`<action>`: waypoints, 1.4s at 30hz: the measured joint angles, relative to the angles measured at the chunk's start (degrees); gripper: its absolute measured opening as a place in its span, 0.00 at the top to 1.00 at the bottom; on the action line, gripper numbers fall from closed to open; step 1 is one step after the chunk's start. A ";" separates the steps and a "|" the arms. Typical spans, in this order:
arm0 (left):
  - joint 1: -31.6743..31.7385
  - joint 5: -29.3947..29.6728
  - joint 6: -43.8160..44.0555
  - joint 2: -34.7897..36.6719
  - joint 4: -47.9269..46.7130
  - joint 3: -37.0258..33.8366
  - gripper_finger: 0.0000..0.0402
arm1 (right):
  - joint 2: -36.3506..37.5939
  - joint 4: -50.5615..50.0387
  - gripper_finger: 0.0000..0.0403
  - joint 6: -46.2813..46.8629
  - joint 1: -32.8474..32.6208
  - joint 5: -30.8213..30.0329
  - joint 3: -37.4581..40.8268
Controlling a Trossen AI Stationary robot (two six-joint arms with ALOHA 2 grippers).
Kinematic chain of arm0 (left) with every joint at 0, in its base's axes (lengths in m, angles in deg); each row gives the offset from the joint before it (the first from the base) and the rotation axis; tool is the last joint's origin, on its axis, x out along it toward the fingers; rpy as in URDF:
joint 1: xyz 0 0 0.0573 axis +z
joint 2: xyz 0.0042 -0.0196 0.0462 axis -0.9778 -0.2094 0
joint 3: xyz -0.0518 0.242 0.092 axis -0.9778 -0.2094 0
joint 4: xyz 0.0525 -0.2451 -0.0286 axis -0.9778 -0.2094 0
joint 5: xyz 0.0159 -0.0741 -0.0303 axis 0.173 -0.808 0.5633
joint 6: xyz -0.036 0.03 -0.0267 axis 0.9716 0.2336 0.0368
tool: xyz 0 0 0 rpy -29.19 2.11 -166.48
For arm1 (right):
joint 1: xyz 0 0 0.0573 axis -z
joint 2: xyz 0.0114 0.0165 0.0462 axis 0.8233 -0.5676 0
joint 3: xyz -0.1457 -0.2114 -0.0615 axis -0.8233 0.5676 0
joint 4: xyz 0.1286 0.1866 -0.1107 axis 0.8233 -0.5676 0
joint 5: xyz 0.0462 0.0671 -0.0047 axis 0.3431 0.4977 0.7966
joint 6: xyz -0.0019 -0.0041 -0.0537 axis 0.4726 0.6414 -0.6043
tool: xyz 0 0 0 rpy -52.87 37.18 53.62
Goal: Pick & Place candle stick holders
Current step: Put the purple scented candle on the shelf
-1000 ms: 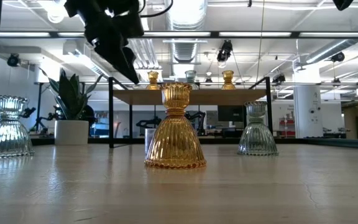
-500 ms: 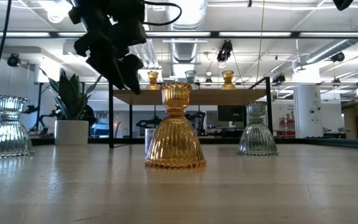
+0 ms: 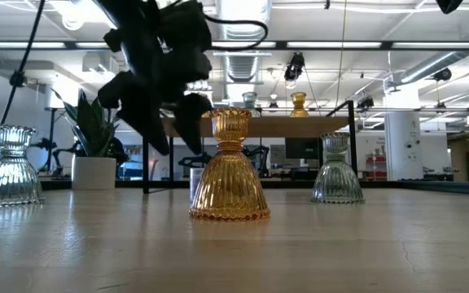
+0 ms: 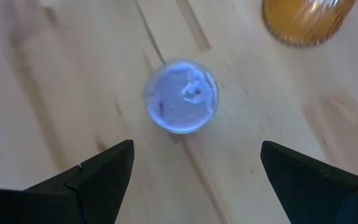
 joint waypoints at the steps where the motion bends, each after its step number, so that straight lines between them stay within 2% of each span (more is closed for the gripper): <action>1: -0.30 0.01 -0.36 -0.81 0.31 0.00 0.12 | 0.00 -0.02 0.98 0.00 0.02 0.02 0.01; 17: -0.89 -0.16 -2.98 -6.55 10.03 0.00 0.12 | 0.02 -0.01 0.98 0.00 0.01 0.02 0.01; 42: -0.84 -1.29 -2.44 -11.76 13.59 0.00 0.12 | 0.02 0.00 0.98 0.00 0.02 0.02 0.00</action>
